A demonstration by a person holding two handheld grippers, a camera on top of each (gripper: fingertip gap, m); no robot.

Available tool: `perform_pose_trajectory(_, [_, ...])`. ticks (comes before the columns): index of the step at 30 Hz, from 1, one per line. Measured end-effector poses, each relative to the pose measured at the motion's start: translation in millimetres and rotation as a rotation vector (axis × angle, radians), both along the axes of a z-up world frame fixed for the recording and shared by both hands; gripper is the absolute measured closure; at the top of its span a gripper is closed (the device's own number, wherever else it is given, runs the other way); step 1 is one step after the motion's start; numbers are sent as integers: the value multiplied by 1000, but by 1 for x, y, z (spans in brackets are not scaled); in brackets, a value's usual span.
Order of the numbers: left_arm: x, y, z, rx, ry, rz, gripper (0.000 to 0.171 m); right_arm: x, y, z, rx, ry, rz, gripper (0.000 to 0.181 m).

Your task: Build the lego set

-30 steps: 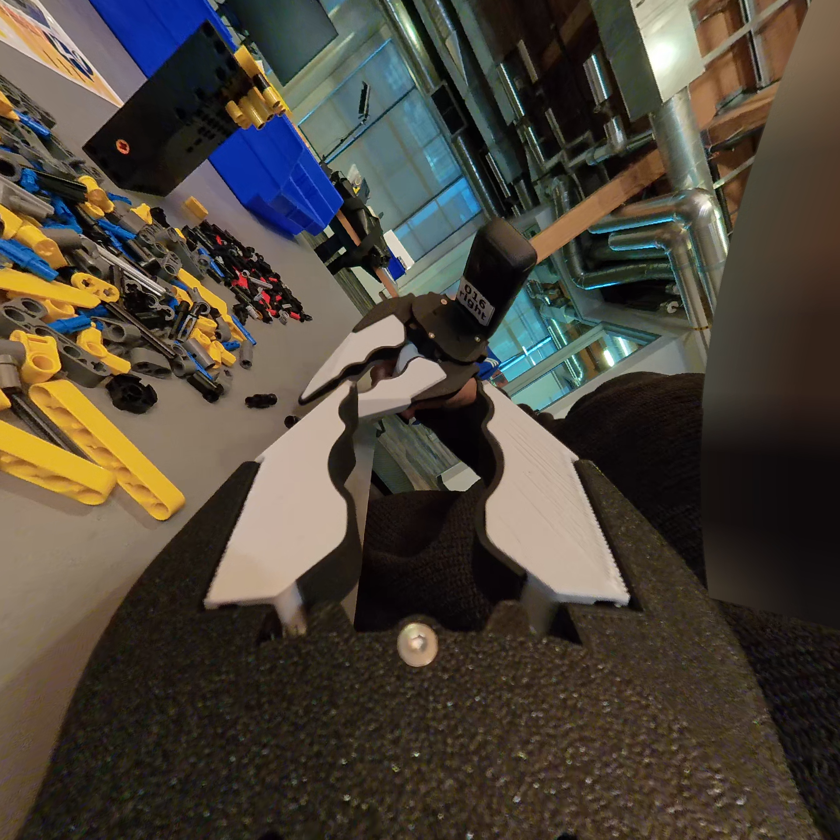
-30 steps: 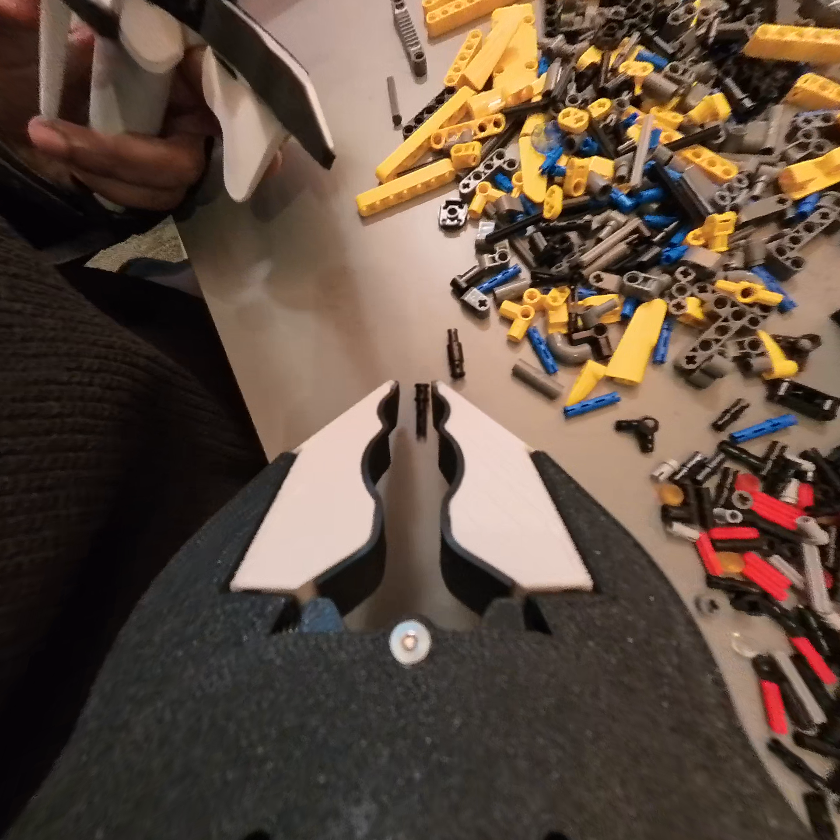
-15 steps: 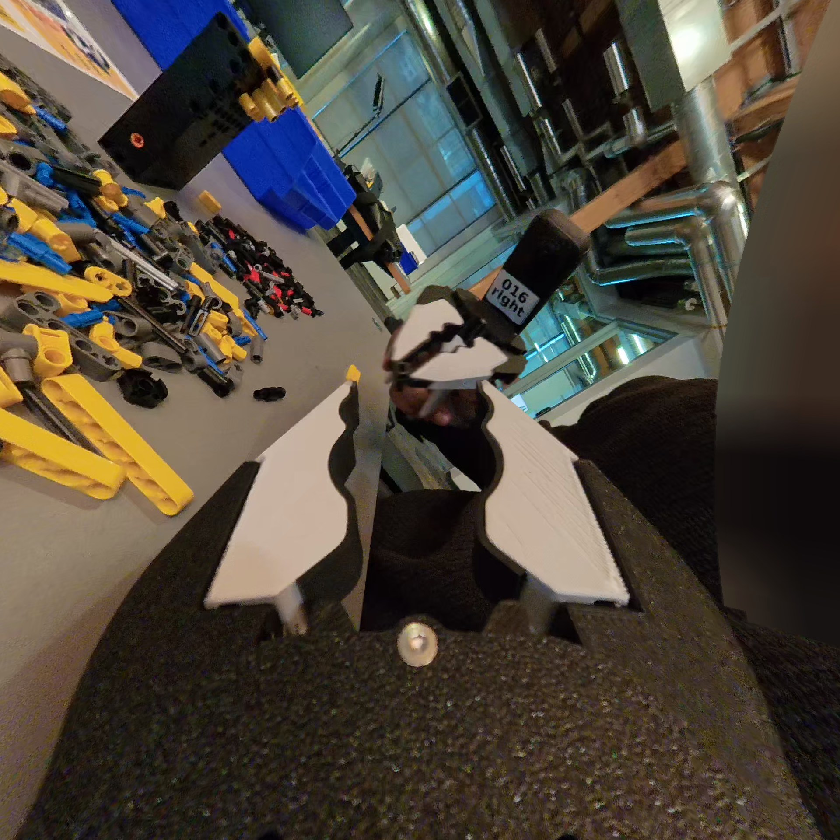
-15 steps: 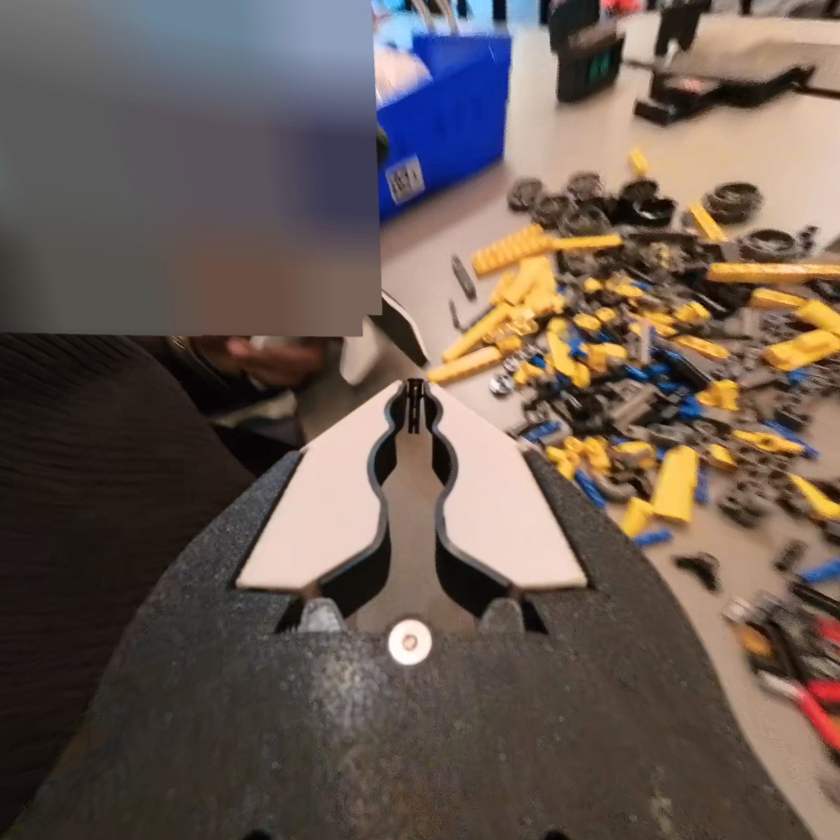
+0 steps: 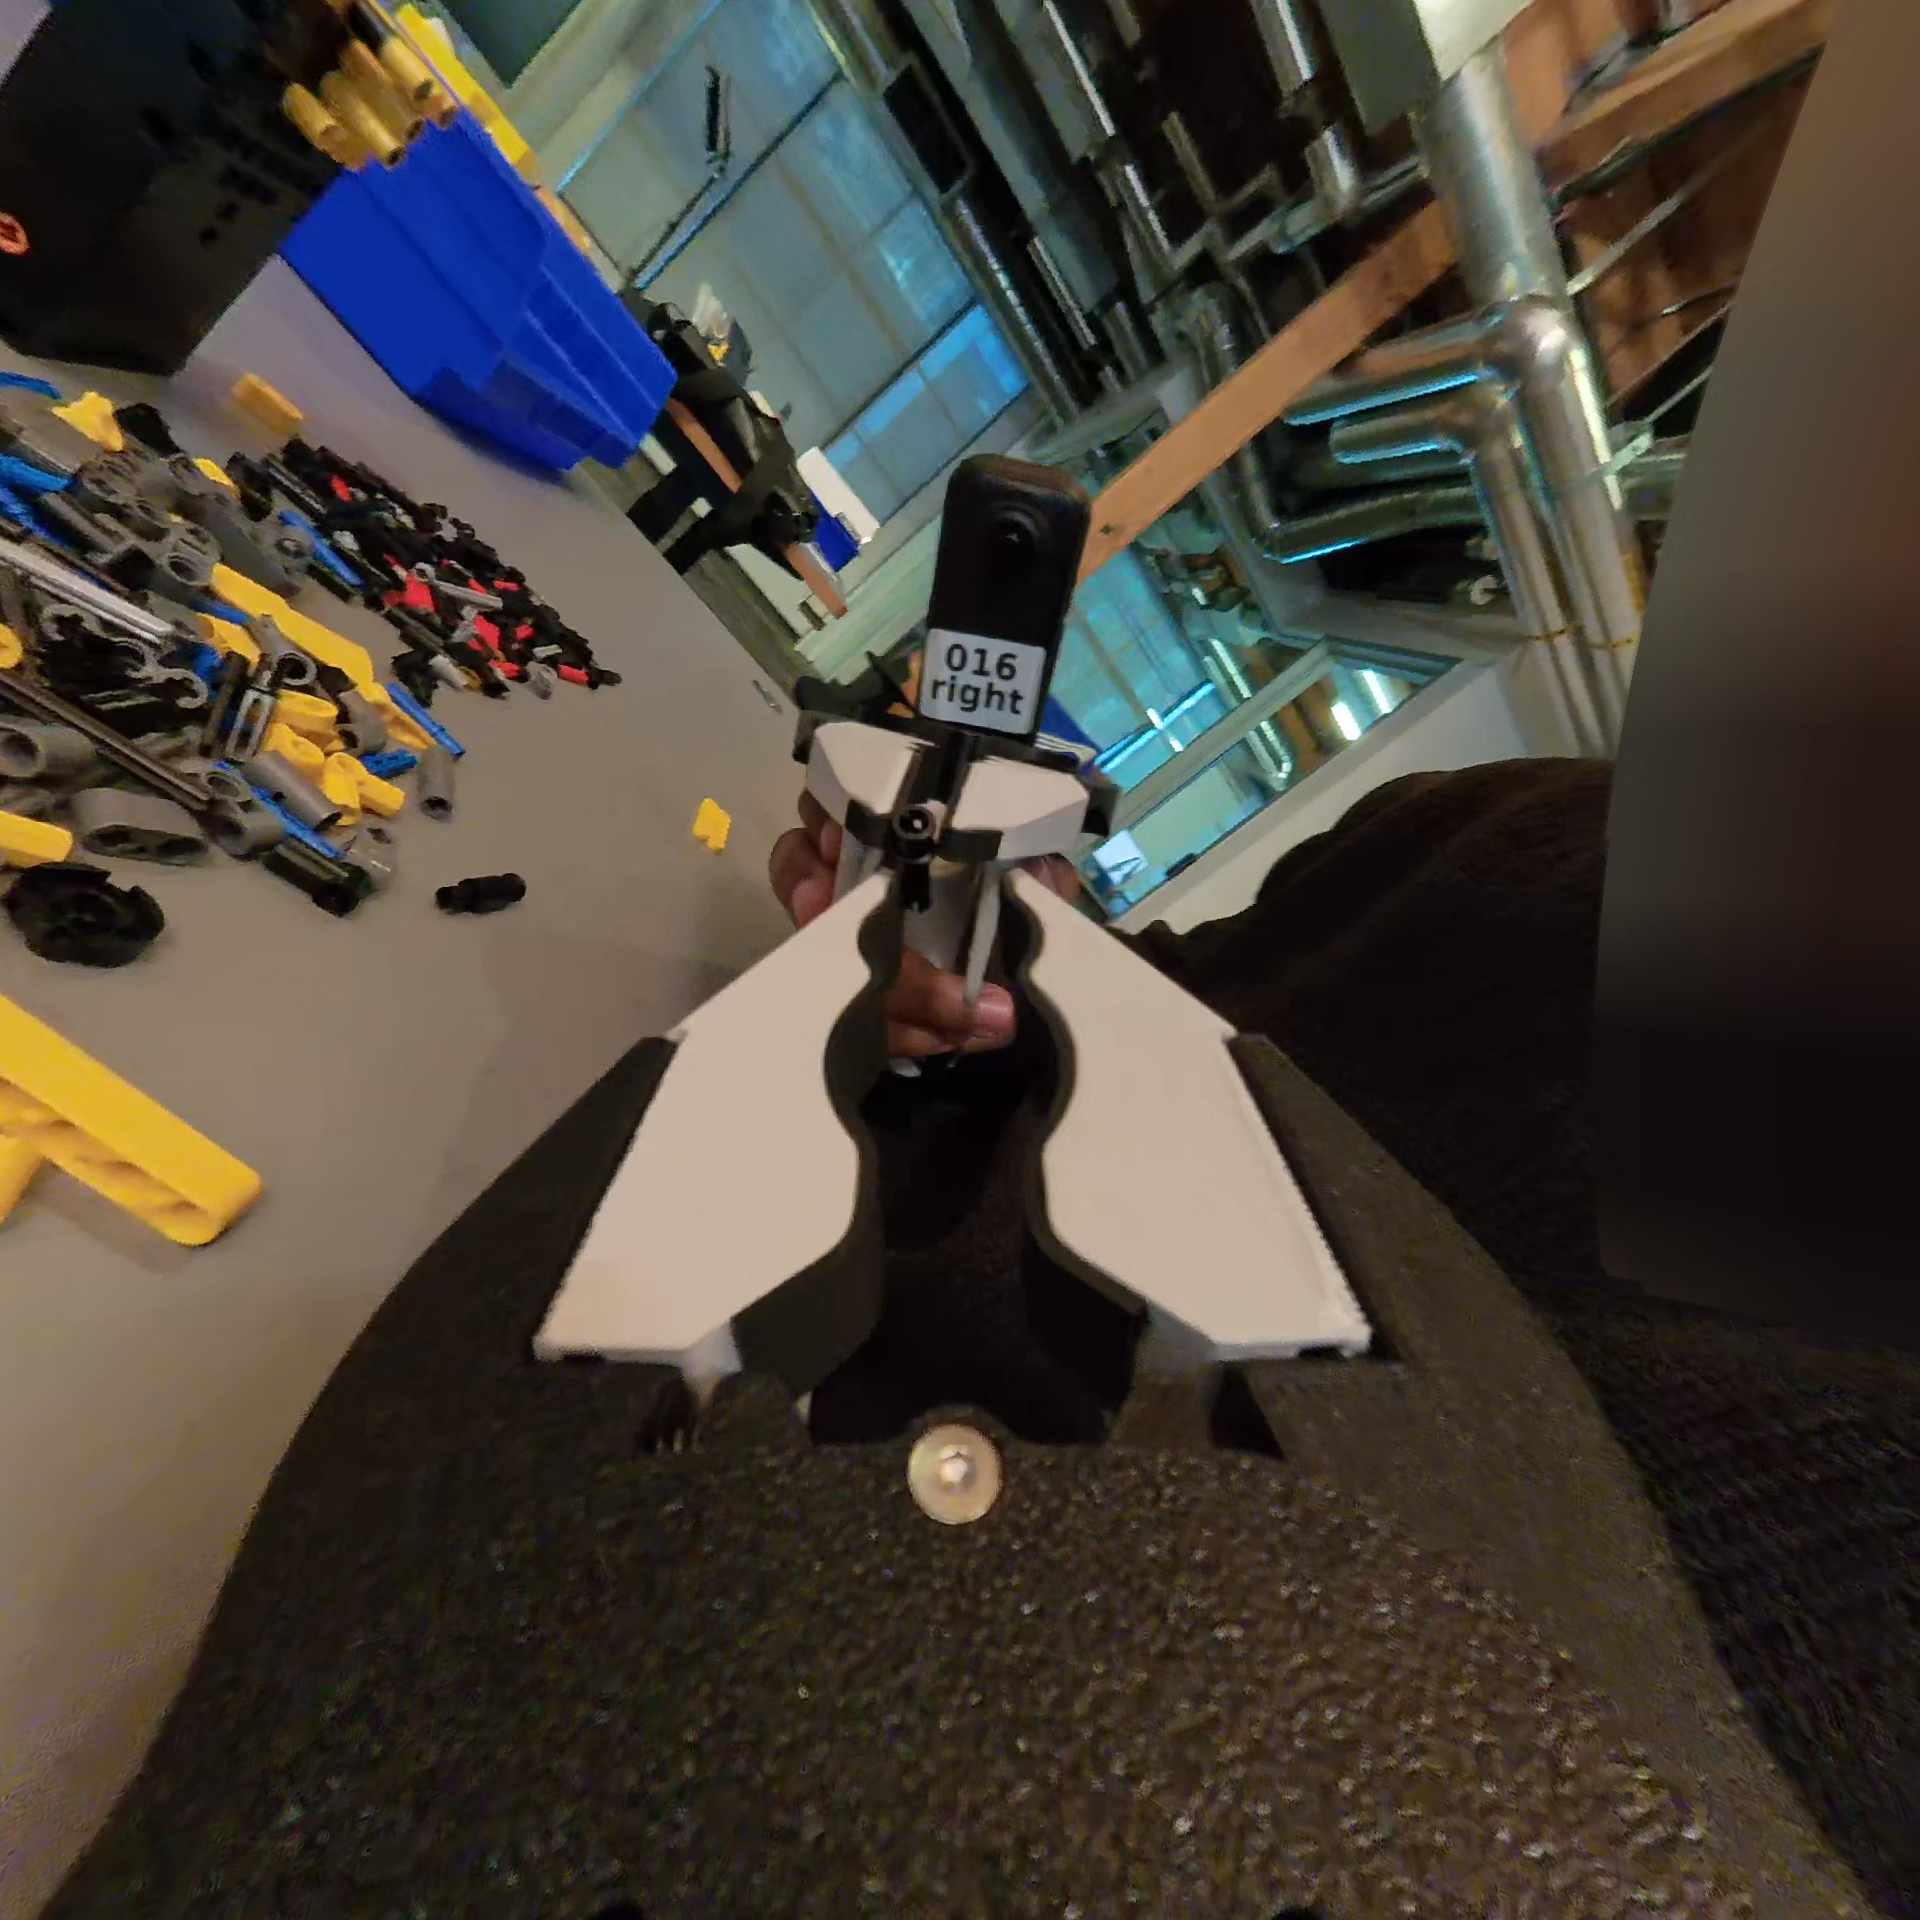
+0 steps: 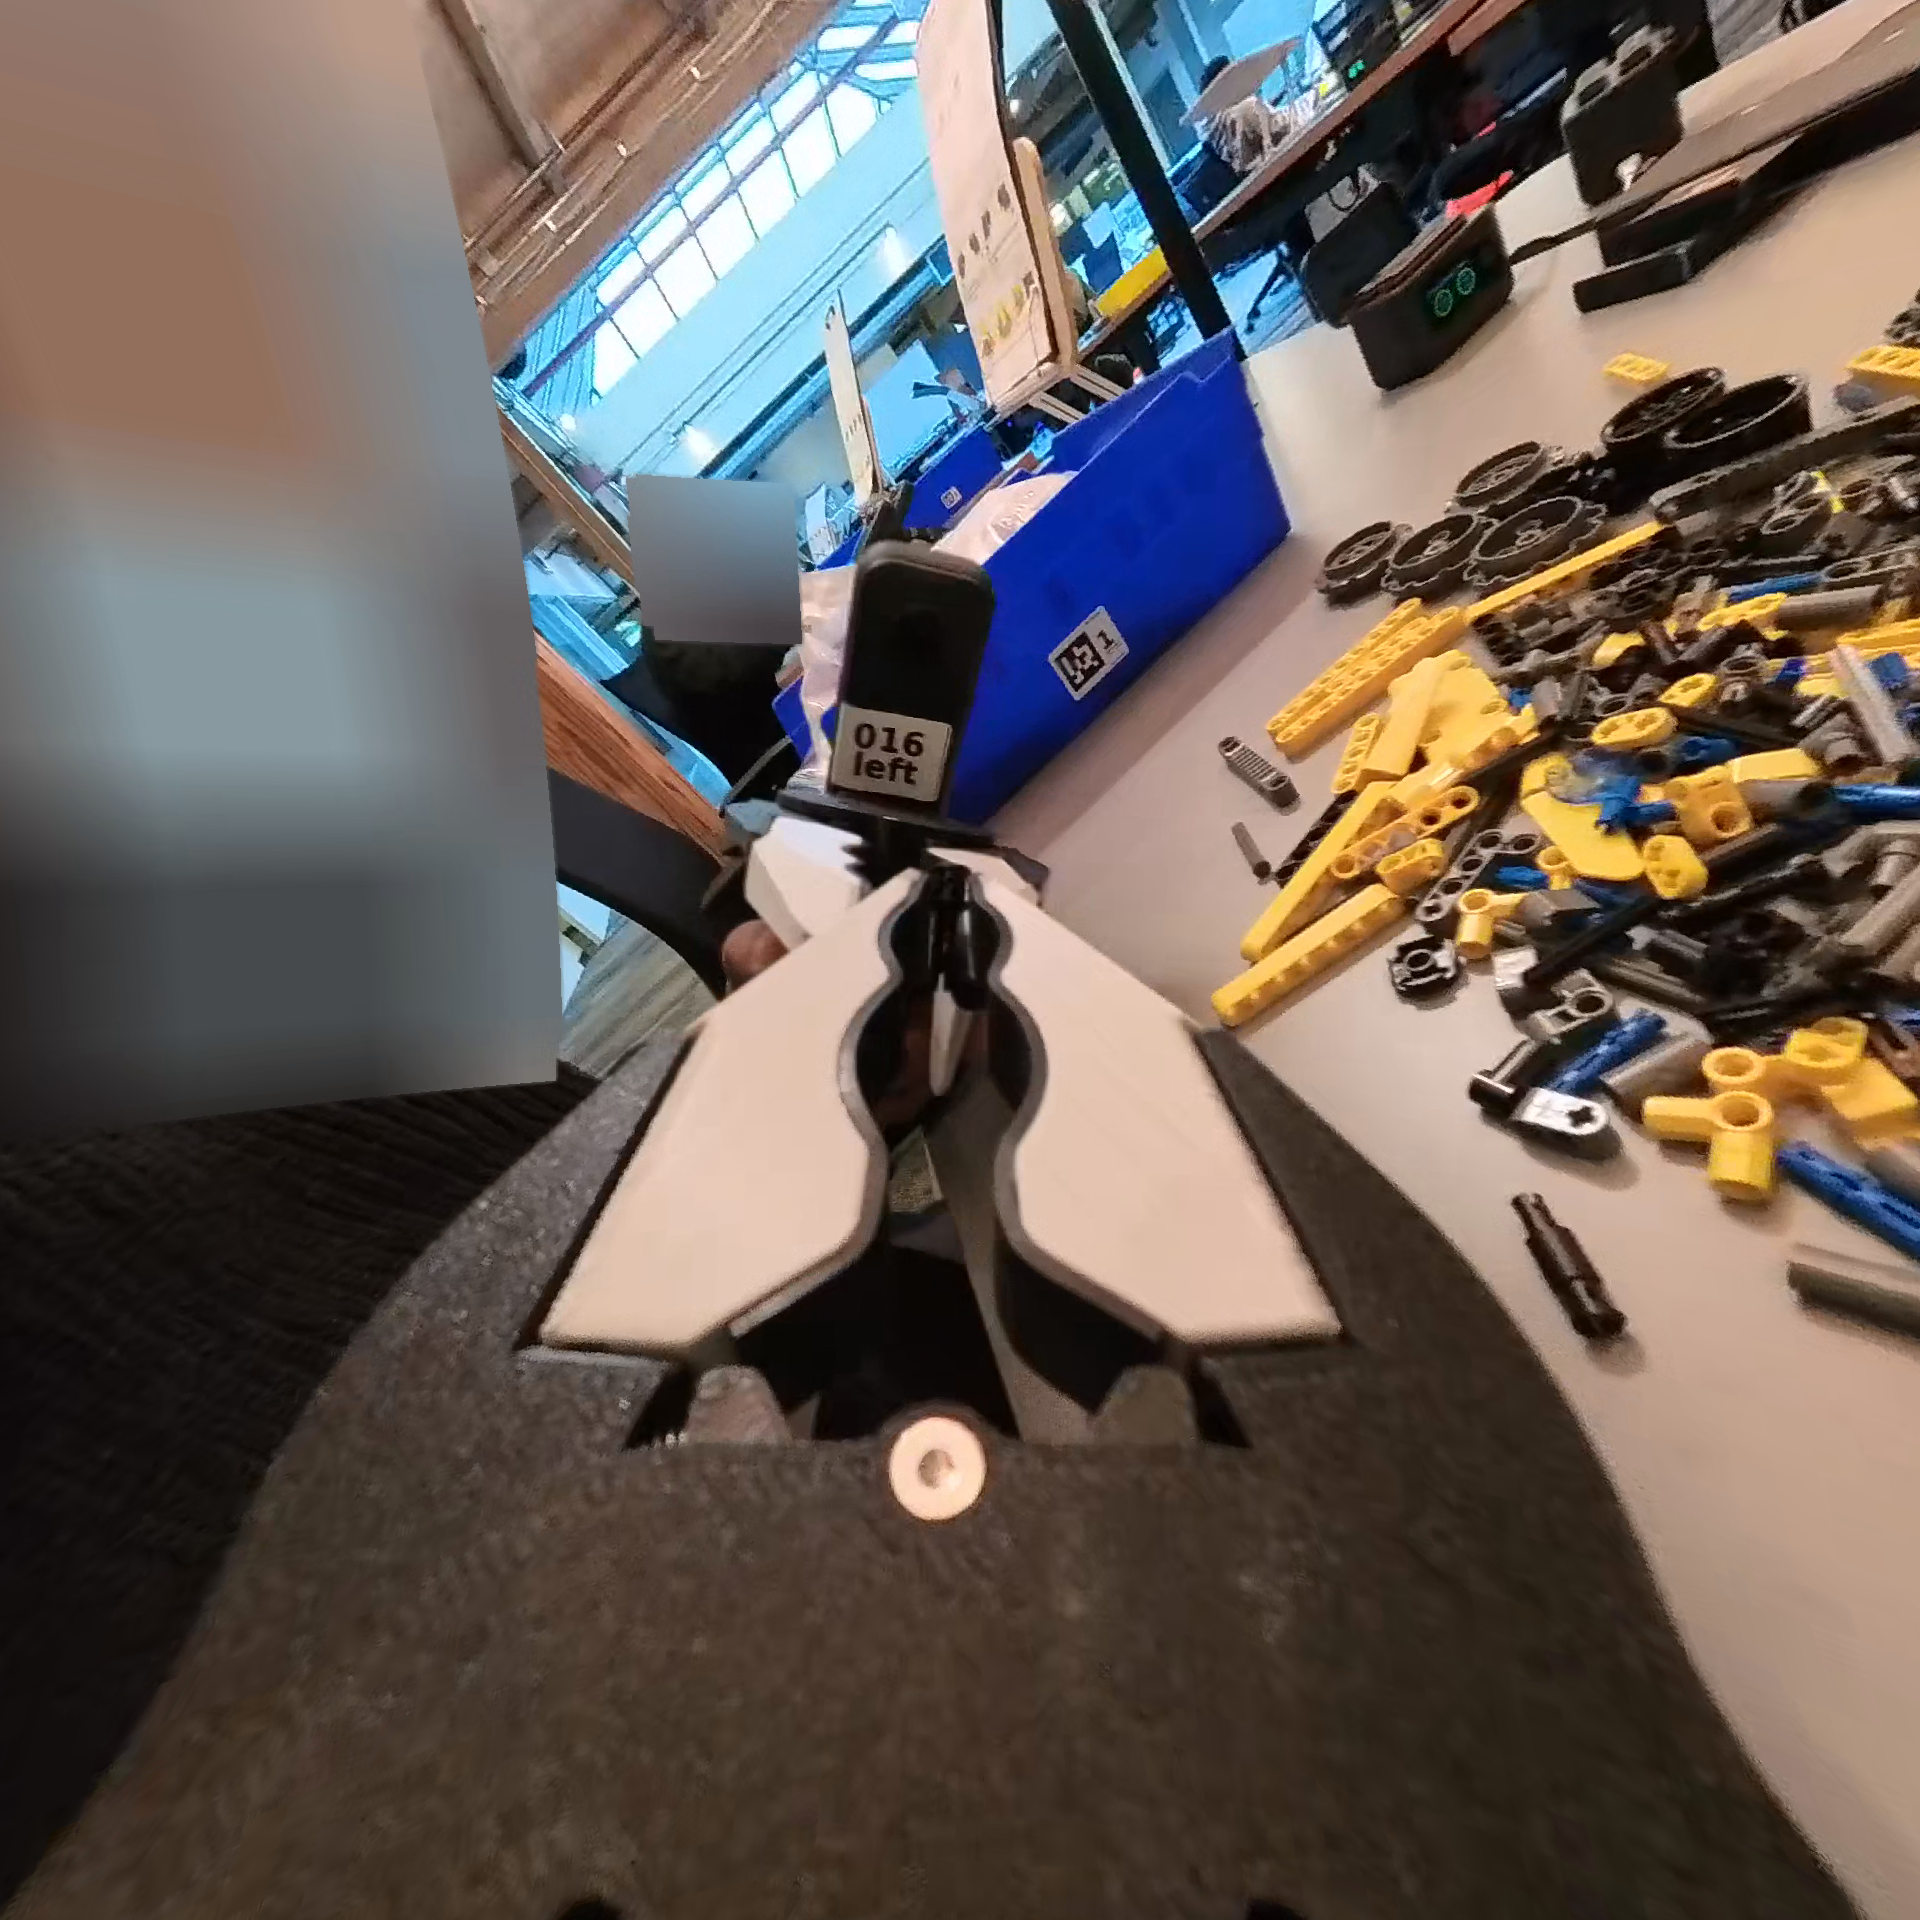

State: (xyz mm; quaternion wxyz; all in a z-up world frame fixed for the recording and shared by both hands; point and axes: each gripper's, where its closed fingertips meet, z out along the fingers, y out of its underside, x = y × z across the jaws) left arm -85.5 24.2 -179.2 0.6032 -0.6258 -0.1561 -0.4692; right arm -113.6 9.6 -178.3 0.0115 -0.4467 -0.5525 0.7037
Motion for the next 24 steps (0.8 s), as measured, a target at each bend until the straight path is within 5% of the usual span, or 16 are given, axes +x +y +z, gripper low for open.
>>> perform_pose_trajectory(3, [-2,1,-3,-17,18,26,167,1,-1,2,-7,11,3,176])
perform_pose_trajectory(16, [-22,-2,3,18,-54,115,168,5,27,-4,20,-10,-37,181])
perform_pose_trajectory(21, [-16,3,-5,-41,47,131,168,4,30,-5,57,-17,-21,181])
perform_pose_trajectory(24, [-9,7,-11,-79,137,136,168,8,30,-8,82,-80,43,158])
